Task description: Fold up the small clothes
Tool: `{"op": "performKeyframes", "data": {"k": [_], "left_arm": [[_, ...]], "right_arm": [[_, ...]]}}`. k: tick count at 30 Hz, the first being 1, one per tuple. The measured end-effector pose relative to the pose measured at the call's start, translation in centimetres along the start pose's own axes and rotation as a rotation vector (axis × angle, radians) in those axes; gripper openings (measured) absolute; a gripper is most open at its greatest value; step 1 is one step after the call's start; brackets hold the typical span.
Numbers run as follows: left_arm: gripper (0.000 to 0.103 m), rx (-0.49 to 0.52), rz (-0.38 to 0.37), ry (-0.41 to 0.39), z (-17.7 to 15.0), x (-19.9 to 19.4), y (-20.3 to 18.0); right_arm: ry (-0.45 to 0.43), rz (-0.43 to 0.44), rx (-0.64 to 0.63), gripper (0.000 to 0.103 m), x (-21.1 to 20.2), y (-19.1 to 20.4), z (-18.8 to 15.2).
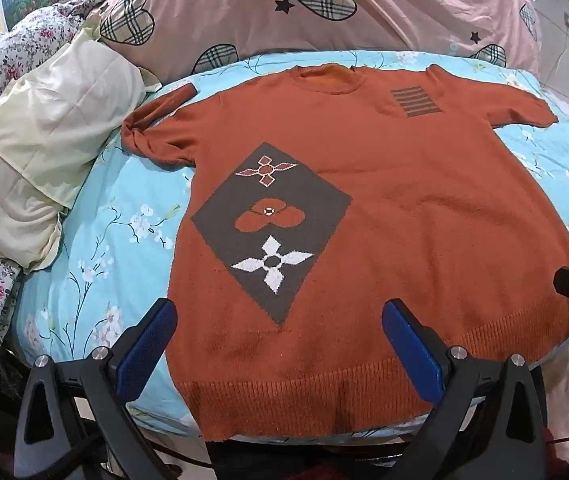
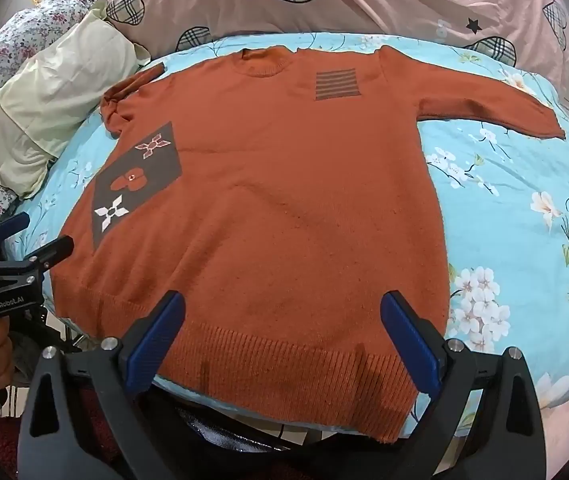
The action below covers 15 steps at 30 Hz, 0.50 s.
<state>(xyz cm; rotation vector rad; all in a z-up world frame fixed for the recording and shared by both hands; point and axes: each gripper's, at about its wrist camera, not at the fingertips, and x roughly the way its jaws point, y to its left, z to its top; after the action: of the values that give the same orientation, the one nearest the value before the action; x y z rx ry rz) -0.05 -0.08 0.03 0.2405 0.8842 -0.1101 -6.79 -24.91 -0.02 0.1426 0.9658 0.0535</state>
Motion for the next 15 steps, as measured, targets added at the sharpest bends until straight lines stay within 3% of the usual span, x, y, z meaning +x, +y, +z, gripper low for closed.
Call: {"op": "performKeyframes", "data": {"k": [15], "left_arm": [[0.103, 0.007, 0.002, -0.001, 0.26, 0.19, -0.35]], "right_arm": [[-0.004, 0.000, 0.002, 0.098, 0.30, -0.51, 0.32]]}}
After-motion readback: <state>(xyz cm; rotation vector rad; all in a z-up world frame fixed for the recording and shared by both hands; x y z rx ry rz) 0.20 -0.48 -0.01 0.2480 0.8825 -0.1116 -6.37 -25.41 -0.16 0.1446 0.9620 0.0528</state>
